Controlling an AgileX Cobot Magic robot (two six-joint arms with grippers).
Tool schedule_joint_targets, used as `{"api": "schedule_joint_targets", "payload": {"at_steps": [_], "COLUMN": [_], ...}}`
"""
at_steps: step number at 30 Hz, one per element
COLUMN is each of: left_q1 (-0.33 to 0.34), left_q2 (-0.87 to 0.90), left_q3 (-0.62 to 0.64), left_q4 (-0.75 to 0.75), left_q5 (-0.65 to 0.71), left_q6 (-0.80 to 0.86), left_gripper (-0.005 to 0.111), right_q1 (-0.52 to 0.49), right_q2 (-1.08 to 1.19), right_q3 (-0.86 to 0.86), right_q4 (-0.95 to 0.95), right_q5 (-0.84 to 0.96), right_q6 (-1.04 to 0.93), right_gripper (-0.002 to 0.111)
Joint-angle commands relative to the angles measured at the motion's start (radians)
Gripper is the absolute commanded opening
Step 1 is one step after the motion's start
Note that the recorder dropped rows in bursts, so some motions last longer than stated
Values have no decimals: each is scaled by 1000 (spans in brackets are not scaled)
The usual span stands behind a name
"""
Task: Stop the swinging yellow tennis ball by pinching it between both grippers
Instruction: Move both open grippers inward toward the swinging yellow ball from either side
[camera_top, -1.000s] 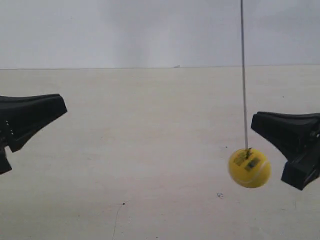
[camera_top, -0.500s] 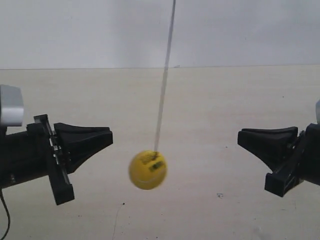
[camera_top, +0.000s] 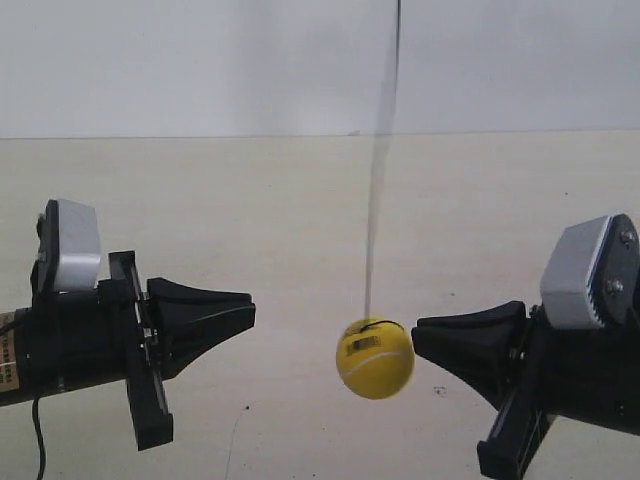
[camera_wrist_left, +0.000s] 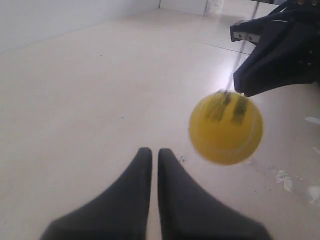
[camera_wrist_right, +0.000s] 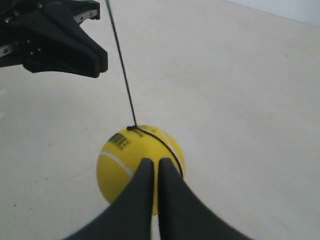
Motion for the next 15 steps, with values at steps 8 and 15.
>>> {"api": "schedule_joint_targets", "payload": {"at_steps": [8,15], "left_q1": [-9,-9], "left_q2": [6,42], "left_q3": [-3,-3], "left_q4": [37,37], "left_q5": [-2,-12], "left_q6": [4,9], "left_gripper": [5,5], "right_q1": [52,110], "right_q2": [0,0], "right_q3": [-6,-6], "right_q4": [144,146], "right_q5": [113,105], "right_q6": [-93,-109], "right_gripper": [0,0]}}
